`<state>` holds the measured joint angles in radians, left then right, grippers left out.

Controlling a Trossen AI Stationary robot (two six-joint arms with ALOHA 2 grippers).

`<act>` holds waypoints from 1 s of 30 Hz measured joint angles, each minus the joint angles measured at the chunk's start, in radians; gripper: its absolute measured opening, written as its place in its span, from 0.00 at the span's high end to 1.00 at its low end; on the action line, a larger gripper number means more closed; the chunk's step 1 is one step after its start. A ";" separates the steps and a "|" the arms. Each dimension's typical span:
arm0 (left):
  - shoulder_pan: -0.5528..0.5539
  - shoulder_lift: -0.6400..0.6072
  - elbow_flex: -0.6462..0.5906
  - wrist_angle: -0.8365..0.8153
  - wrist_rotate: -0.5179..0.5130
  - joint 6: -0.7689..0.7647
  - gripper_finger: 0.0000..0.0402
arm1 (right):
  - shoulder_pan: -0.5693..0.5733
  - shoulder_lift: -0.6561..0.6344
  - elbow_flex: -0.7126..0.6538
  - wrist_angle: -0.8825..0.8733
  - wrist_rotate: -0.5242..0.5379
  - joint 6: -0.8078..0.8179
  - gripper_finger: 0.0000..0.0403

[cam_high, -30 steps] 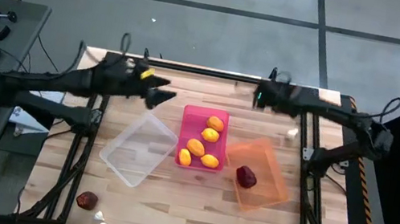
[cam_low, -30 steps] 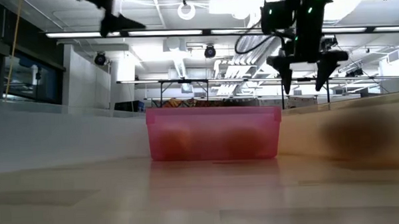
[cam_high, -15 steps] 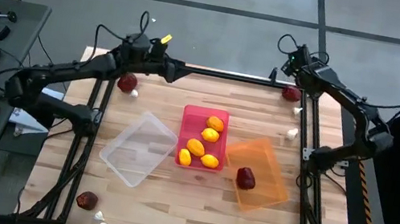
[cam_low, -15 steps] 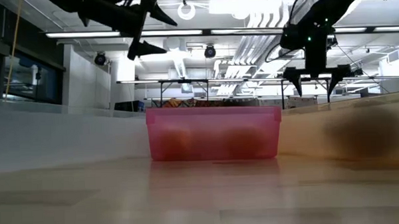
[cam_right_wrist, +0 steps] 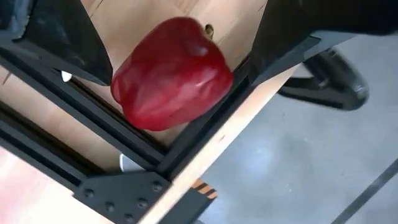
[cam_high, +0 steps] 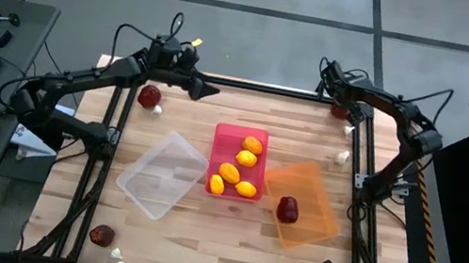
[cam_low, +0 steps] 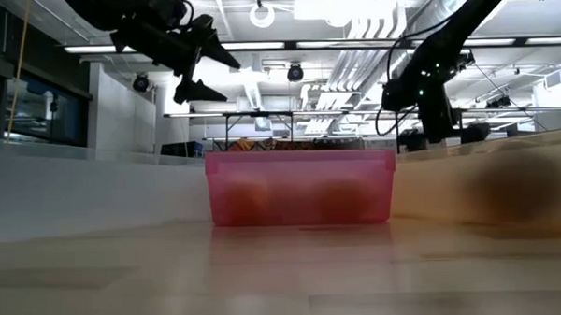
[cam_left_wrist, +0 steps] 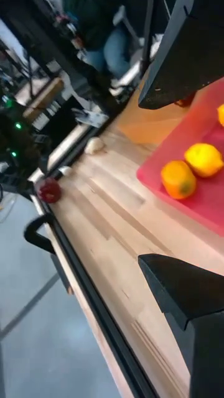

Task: Sort produce into baskets
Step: Put the red apple into the orange bin

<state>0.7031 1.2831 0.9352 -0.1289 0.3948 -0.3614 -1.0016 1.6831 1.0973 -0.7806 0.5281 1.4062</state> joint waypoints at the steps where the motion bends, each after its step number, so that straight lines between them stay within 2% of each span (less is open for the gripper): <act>1: 0.006 0.000 0.000 -0.012 0.009 0.007 0.04 | 0.000 0.007 0.000 -0.001 0.004 0.012 0.11; 4: 0.023 0.000 0.000 -0.028 0.047 0.030 0.04 | 0.000 0.026 0.000 -0.012 0.008 0.019 0.13; 9: 0.036 0.000 0.000 -0.032 0.049 0.087 0.04 | 0.000 0.064 0.000 -0.062 0.018 0.060 0.14; 15: 0.053 0.000 0.000 -0.033 0.049 0.103 0.04 | 0.001 0.104 0.006 -0.060 -0.011 0.026 0.14; 22: 0.064 0.000 0.000 -0.031 0.101 0.102 0.04 | 0.020 0.107 0.004 -0.038 -0.071 -0.306 0.14; 26: 0.064 0.000 0.000 -0.031 0.102 0.101 0.04 | 0.043 0.107 0.004 -0.027 -0.163 -0.518 0.14; 29: 0.064 0.000 0.000 -0.031 0.101 0.083 0.04 | 0.074 0.121 -0.004 -0.028 -0.276 -0.646 0.14; 30: 0.064 0.000 0.000 -0.030 0.101 0.075 0.04 | 0.087 0.122 -0.007 -0.038 -0.279 -0.672 0.14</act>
<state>0.7666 1.2831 0.9352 -0.1587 0.4962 -0.2859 -0.9148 1.8048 1.0906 -0.8182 0.2488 0.7340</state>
